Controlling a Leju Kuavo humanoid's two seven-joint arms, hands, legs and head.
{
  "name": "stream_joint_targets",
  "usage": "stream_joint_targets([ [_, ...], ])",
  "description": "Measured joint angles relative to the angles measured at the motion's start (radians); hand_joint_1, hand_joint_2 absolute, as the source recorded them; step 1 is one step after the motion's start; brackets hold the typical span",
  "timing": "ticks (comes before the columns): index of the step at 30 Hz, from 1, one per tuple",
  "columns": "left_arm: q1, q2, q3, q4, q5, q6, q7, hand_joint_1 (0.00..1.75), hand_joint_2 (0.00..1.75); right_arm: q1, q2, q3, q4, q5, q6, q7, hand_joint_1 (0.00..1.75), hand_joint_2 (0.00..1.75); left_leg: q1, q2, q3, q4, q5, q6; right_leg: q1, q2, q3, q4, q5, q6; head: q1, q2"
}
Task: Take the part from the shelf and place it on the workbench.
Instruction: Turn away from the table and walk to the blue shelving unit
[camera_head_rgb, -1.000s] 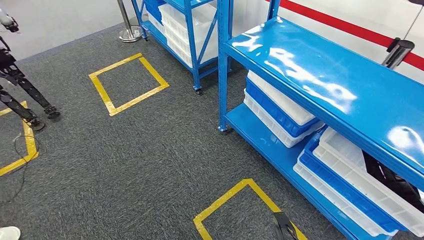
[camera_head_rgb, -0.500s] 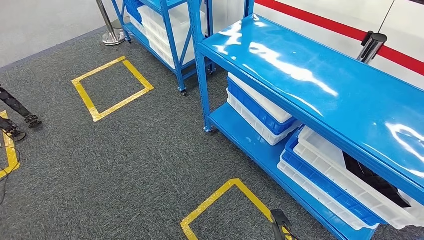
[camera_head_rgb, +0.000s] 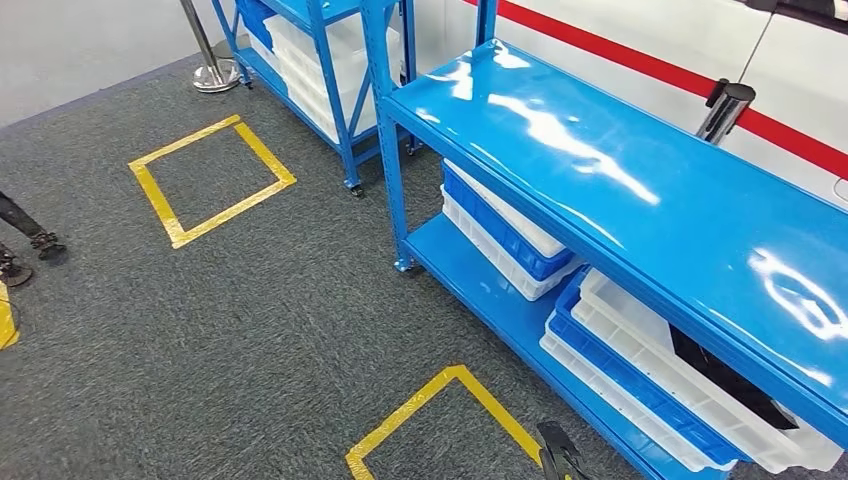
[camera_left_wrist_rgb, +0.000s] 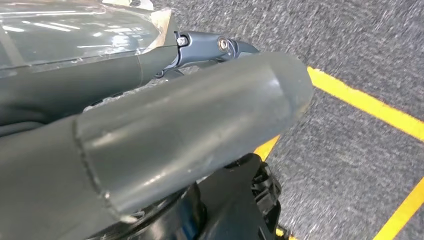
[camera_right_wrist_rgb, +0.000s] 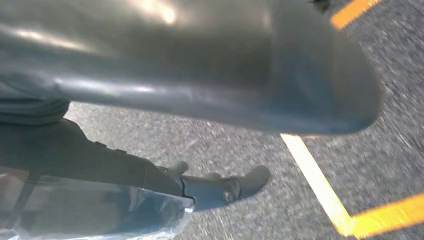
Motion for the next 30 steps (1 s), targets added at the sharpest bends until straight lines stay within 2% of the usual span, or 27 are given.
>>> stream_joint_targets([
  [1, 0.0, 0.002, 0.0, -0.001, 0.0, 0.0, 0.0, 0.0, 0.0, 0.001, 0.0, -0.001, 0.0, 0.0, 0.0, 0.0, 0.0, 0.0, 0.001, 0.0, -0.006, 0.014, -0.01, -0.008, 0.005, 0.001, 0.001, 0.003, -0.006, -0.014, 0.0, 0.0],
  [3, -0.001, 0.001, 0.0, -0.001, 0.0, -0.001, 0.0, 0.0, 0.0, 0.001, -0.001, -0.004, 0.0, 0.0, 0.001, 0.0, 0.0, 0.0, 0.005, -0.001, -0.011, 0.026, -0.019, -0.014, 0.012, 0.006, 0.002, 0.01, -0.013, -0.051, -0.004, 0.0],
  [5, -0.002, -0.001, 0.0, -0.001, 0.001, -0.001, 0.0, 0.0, 0.0, -0.001, -0.001, -0.006, 0.0, 0.002, 0.001, 0.0, 0.0, 0.0, 0.012, 0.0, -0.02, 0.055, -0.037, -0.019, 0.016, 0.008, 0.006, 0.009, -0.016, -0.068, -0.008, 0.0],
  [7, -0.003, -0.002, 0.0, -0.001, 0.001, -0.001, 0.0, 0.0, 0.0, -0.004, -0.003, -0.007, 0.0, 0.004, 0.001, 0.0, 0.0, 0.0, 0.014, 0.001, -0.073, 0.157, -0.085, -0.021, 0.023, 0.009, 0.012, 0.007, -0.019, -0.078, -0.011, 0.0],
  [9, -0.003, -0.002, 0.0, -0.001, 0.002, -0.001, 0.0, 0.0, 0.0, -0.005, -0.003, -0.008, 0.0, 0.005, 0.001, 0.0, 0.0, 0.0, 0.012, 0.0, -0.153, 0.289, -0.127, -0.016, 0.033, 0.01, 0.015, 0.007, -0.024, -0.085, -0.012, 0.0],
  [10, -0.002, -0.002, 0.0, -0.001, 0.002, -0.001, 0.0, 0.0, 0.0, -0.005, -0.003, -0.008, 0.0, 0.005, 0.001, 0.0, 0.0, 0.0, 0.01, 0.0, -0.18, 0.322, -0.126, -0.009, 0.037, 0.01, 0.018, 0.007, -0.027, -0.089, -0.012, 0.0],
  [11, -0.001, -0.002, 0.0, -0.001, 0.002, -0.001, 0.0, 0.0, 0.0, -0.005, -0.003, -0.009, 0.0, 0.005, 0.001, 0.0, 0.0, 0.0, 0.006, 0.0, -0.189, 0.318, -0.105, -0.001, 0.041, 0.01, 0.021, 0.007, -0.029, -0.092, -0.012, 0.0],
  [12, -0.001, -0.002, 0.0, -0.001, 0.002, -0.001, 0.0, 0.0, 0.0, -0.006, -0.003, -0.009, 0.0, 0.005, 0.001, 0.0, 0.0, 0.0, 0.0, -0.001, -0.177, 0.274, -0.067, 0.01, 0.044, 0.011, 0.025, 0.007, -0.031, -0.095, -0.012, 0.0],
  [13, -0.001, -0.002, 0.0, -0.001, 0.002, -0.001, 0.0, 0.0, 0.0, -0.006, -0.002, -0.009, 0.0, 0.005, 0.001, 0.0, 0.0, 0.0, -0.008, -0.001, -0.151, 0.206, -0.024, 0.021, 0.045, 0.013, 0.029, 0.006, -0.033, -0.098, -0.012, 0.0],
  [14, -0.002, -0.002, 0.0, -0.001, 0.002, -0.001, 0.0, 0.0, 0.0, -0.008, 0.0, -0.009, 0.0, 0.005, 0.001, 0.0, 0.0, 0.0, -0.016, -0.002, -0.122, 0.141, 0.006, 0.031, 0.047, 0.014, 0.033, 0.004, -0.034, -0.099, -0.011, 0.0],
  [15, -0.003, -0.001, 0.0, -0.002, 0.002, -0.001, 0.0, 0.0, 0.0, -0.008, 0.001, -0.009, 0.0, 0.005, 0.001, 0.0, 0.0, 0.0, -0.023, -0.001, -0.1, 0.091, 0.024, 0.038, 0.047, 0.015, 0.035, 0.002, -0.036, -0.099, -0.011, 0.0],
  [16, -0.004, -0.001, 0.0, -0.002, 0.003, -0.001, 0.0, 0.0, 0.0, -0.009, 0.003, -0.009, 0.0, 0.005, 0.001, 0.0, 0.0, 0.0, -0.029, 0.0, -0.088, 0.063, 0.029, 0.042, 0.046, 0.016, 0.036, -0.001, -0.036, -0.098, -0.012, 0.0],
  [18, -0.004, -0.001, 0.0, -0.003, 0.003, -0.001, 0.0, 0.0, 0.0, -0.01, 0.005, -0.009, 0.0, 0.006, 0.002, 0.001, 0.0, 0.0, -0.036, 0.001, -0.081, 0.045, 0.029, 0.046, 0.046, 0.015, 0.04, -0.012, -0.035, -0.094, -0.012, 0.0],
  [20, -0.003, -0.002, 0.0, -0.004, 0.003, 0.001, -0.001, 0.0, 0.0, -0.011, 0.004, -0.01, -0.001, 0.009, 0.003, 0.001, 0.0, 0.0, -0.032, 0.002, -0.059, 0.012, 0.042, 0.047, 0.049, 0.011, 0.038, -0.005, -0.041, -0.091, -0.012, 0.0],
  [21, -0.003, -0.003, 0.0, -0.004, 0.003, 0.003, -0.002, 0.0, 0.0, -0.013, 0.004, -0.01, -0.001, 0.011, 0.003, 0.002, 0.0, 0.0, -0.029, 0.003, -0.047, -0.005, 0.049, 0.048, 0.051, 0.009, 0.026, 0.022, -0.055, -0.092, -0.011, 0.0],
  [22, -0.003, -0.004, 0.0, -0.004, 0.003, 0.005, -0.002, 0.0, 0.0, -0.014, 0.002, -0.01, -0.001, 0.013, 0.003, 0.002, 0.0, 0.0, -0.026, 0.005, -0.039, -0.016, 0.053, 0.048, 0.052, 0.007, 0.001, 0.072, -0.076, -0.096, -0.01, 0.0],
  [24, -0.004, -0.005, 0.0, -0.004, 0.003, 0.008, -0.002, 0.0, 0.0, -0.014, 0.0, -0.011, -0.001, 0.015, 0.003, 0.002, 0.0, 0.0, -0.027, 0.005, -0.035, -0.02, 0.052, 0.05, 0.051, 0.007, -0.065, 0.192, -0.12, -0.097, -0.008, 0.0],
  [25, -0.003, -0.006, 0.0, -0.004, 0.003, 0.01, -0.002, 0.0, 0.0, -0.012, -0.001, -0.011, -0.001, 0.016, 0.003, 0.002, 0.0, 0.0, -0.027, 0.005, -0.035, -0.019, 0.051, 0.05, 0.05, 0.006, -0.09, 0.228, -0.128, -0.093, -0.008, 0.0],
  [26, -0.003, -0.006, 0.0, -0.004, 0.003, 0.01, -0.002, 0.0, 0.0, -0.011, -0.001, -0.011, -0.001, 0.016, 0.003, 0.002, 0.0, 0.0, -0.027, 0.004, -0.034, -0.019, 0.049, 0.048, 0.049, 0.006, -0.096, 0.229, -0.119, -0.085, -0.008, 0.0],
  [27, -0.002, -0.007, 0.0, -0.004, 0.003, 0.011, -0.002, 0.0, 0.0, -0.01, -0.002, -0.011, -0.001, 0.016, 0.003, 0.002, 0.0, 0.0, -0.027, 0.004, -0.033, -0.018, 0.047, 0.046, 0.047, 0.005, -0.081, 0.188, -0.094, -0.075, -0.008, 0.0],
  [28, -0.002, -0.008, 0.0, -0.004, 0.003, 0.011, -0.002, 0.0, 0.0, -0.011, -0.002, -0.011, -0.001, 0.016, 0.003, 0.002, 0.0, 0.0, -0.026, 0.004, -0.031, -0.016, 0.045, 0.042, 0.045, 0.002, -0.049, 0.115, -0.06, -0.066, -0.008, 0.0],
  [29, -0.002, -0.009, 0.0, -0.004, 0.003, 0.011, -0.002, 0.0, 0.0, -0.011, -0.003, -0.011, -0.001, 0.016, 0.003, 0.002, 0.0, 0.0, -0.028, 0.003, -0.03, -0.012, 0.041, 0.037, 0.045, -0.001, -0.018, 0.045, -0.029, -0.062, -0.008, 0.0],
  [30, -0.002, -0.01, 0.0, -0.004, 0.003, 0.011, -0.002, 0.0, 0.0, -0.012, -0.003, -0.011, -0.001, 0.016, 0.003, 0.002, 0.0, 0.0, -0.03, 0.003, -0.029, -0.008, 0.036, 0.031, 0.044, -0.003, 0.009, -0.01, -0.006, -0.066, -0.009, 0.0],
])
